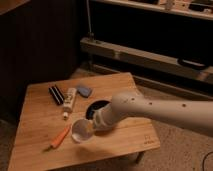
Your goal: Pick up the ceramic cup
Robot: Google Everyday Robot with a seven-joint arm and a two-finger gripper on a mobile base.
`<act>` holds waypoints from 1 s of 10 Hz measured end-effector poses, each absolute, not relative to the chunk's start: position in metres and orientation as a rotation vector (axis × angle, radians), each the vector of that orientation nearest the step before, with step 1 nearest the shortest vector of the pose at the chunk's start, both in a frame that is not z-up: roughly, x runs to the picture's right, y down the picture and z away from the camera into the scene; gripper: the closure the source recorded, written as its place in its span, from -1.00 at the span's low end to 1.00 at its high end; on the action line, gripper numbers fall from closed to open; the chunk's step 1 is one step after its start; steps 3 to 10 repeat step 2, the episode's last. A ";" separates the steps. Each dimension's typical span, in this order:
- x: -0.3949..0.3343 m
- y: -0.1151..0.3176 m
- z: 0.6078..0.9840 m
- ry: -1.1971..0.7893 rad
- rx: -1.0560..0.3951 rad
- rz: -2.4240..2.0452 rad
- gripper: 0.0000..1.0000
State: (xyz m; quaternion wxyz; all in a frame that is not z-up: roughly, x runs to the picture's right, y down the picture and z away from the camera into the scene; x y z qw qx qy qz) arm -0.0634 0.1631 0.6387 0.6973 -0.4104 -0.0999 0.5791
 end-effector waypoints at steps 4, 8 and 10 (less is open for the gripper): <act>-0.056 0.155 0.629 -0.256 -0.903 1.309 1.00; -0.056 0.155 0.629 -0.256 -0.903 1.309 1.00; -0.056 0.155 0.629 -0.256 -0.903 1.309 1.00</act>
